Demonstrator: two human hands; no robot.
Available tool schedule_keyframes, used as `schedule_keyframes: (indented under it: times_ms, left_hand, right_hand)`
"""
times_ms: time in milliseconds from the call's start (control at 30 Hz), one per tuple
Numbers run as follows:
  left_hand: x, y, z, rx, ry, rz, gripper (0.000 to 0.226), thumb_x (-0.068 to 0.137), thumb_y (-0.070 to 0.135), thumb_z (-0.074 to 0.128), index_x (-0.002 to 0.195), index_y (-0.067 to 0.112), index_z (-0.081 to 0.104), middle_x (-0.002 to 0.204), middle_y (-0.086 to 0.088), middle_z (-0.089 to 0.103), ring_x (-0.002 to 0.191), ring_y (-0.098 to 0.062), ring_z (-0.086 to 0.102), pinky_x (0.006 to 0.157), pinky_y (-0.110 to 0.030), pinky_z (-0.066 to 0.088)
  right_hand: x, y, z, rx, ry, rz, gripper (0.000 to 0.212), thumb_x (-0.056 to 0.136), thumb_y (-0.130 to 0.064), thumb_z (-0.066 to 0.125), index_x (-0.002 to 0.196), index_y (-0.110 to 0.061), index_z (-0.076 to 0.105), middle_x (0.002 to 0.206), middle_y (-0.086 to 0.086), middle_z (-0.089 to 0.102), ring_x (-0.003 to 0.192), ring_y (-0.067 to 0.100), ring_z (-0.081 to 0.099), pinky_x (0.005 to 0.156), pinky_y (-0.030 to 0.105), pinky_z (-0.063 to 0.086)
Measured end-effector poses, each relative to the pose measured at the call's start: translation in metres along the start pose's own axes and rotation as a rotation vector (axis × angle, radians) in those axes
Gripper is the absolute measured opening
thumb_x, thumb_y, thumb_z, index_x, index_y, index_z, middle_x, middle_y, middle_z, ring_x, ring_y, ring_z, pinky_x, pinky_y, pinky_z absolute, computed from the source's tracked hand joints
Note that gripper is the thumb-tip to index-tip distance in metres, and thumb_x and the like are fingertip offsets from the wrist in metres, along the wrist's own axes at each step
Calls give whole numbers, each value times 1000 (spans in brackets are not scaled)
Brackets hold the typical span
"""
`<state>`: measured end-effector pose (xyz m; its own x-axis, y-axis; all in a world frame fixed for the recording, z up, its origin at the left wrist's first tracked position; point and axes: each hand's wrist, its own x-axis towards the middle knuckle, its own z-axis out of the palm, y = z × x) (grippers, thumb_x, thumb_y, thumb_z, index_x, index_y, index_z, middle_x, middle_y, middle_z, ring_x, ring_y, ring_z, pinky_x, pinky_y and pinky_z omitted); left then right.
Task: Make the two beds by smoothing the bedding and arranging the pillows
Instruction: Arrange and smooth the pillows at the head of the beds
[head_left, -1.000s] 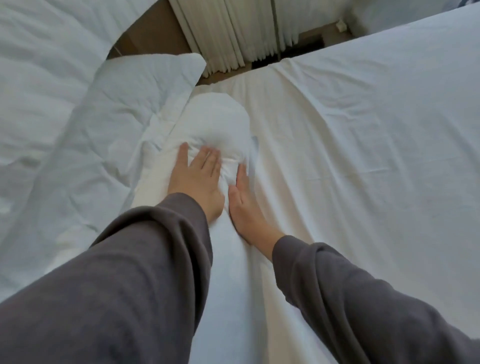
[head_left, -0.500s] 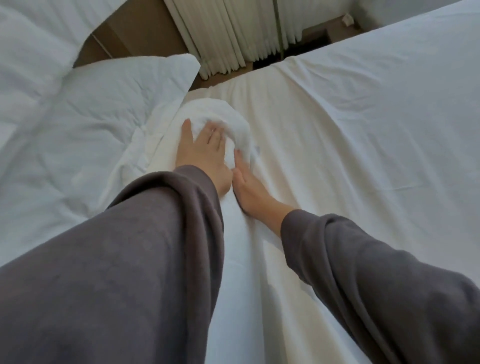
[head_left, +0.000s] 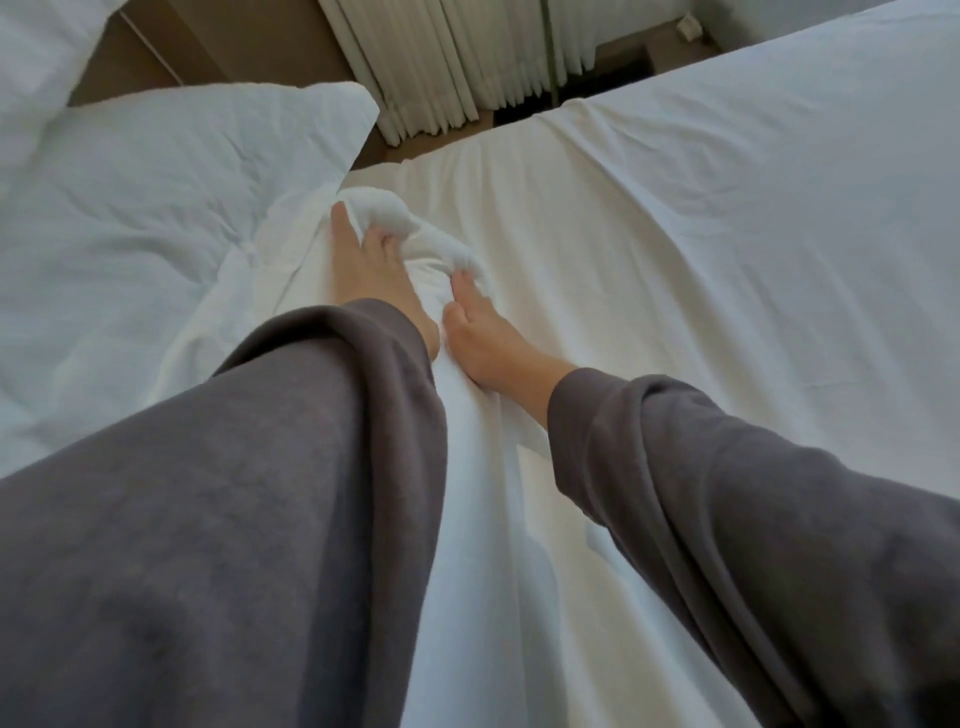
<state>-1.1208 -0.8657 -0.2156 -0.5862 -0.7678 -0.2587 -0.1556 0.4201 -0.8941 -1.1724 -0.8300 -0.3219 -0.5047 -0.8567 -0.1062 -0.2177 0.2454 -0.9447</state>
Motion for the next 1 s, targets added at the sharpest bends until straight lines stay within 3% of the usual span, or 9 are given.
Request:
schedule_keyframes:
  times_ms: [167, 300, 467, 533, 667, 767, 833, 900, 1000]
  left_hand:
    - [4, 0, 7, -94, 143, 77, 66, 100, 49, 9, 154, 18, -12, 162, -5, -16, 148, -27, -15, 114, -60, -8]
    - [6, -2, 1, -41, 54, -31, 73, 99, 50, 21, 154, 12, -7, 163, -6, -9, 149, -27, -9, 116, -55, -5]
    - [13, -6, 3, -123, 115, 5, 67, 100, 47, 10, 154, 12, -10, 162, -6, -15, 149, -25, -13, 117, -56, -5]
    - [14, -11, 4, -128, 99, -10, 65, 101, 45, 10, 154, 11, -7, 162, -6, -13, 149, -23, -13, 117, -54, -6]
    - [20, -7, -2, -131, 65, -78, 67, 100, 44, 12, 155, 7, -3, 163, -10, -6, 150, -26, -8, 117, -51, -7]
    - [25, -14, 5, -153, 160, 9, 64, 101, 44, 14, 155, 16, -6, 163, -5, -12, 149, -26, -11, 118, -54, -7]
    - [28, -21, 9, -148, 159, 39, 63, 101, 43, 13, 155, 18, -5, 163, -4, -13, 149, -27, -11, 118, -55, -6]
    - [27, -23, 9, -143, 151, 7, 64, 101, 44, 12, 156, 14, -3, 163, -7, -10, 149, -28, -10, 118, -55, -6]
    - [22, -16, 13, -194, 279, 169, 62, 101, 39, 14, 155, 17, -4, 163, -5, -9, 150, -23, -9, 118, -54, -5]
  right_hand:
    - [0, 2, -1, 46, 80, -5, 56, 104, -22, 19, 156, -20, -1, 164, -3, -3, 150, 19, -4, 122, 38, 0]
    - [7, 0, -2, -38, 66, 93, 54, 101, -22, 20, 154, -15, 13, 164, 2, 7, 150, 30, 5, 119, 50, 10]
    - [6, -7, -8, 76, 97, -86, 54, 105, -22, 19, 156, -20, 4, 164, -4, -6, 150, 19, -8, 120, 34, -4]
    - [6, -10, -6, 68, 50, -76, 53, 105, -22, 21, 156, -19, 9, 164, -1, 0, 150, 23, -1, 120, 37, 2]
    - [13, -6, -14, 24, 50, 172, 44, 103, -13, 24, 145, -3, 30, 152, 17, 28, 139, 38, 28, 110, 45, 25]
    - [8, -1, -18, 40, 48, 28, 51, 104, -19, 22, 154, -14, 16, 163, 4, 11, 149, 26, 9, 117, 34, 8]
    - [4, 2, -15, 30, -11, 34, 46, 103, -17, 22, 149, -11, 25, 159, 7, 21, 145, 27, 20, 111, 30, 16]
    - [3, 5, -12, 36, 26, 61, 37, 102, -16, 24, 136, -7, 34, 146, 13, 36, 134, 31, 35, 107, 37, 26]
    - [-6, 7, -4, 95, 85, -33, 49, 104, -19, 22, 152, -10, 17, 159, 7, 20, 146, 21, 19, 119, 32, 13]
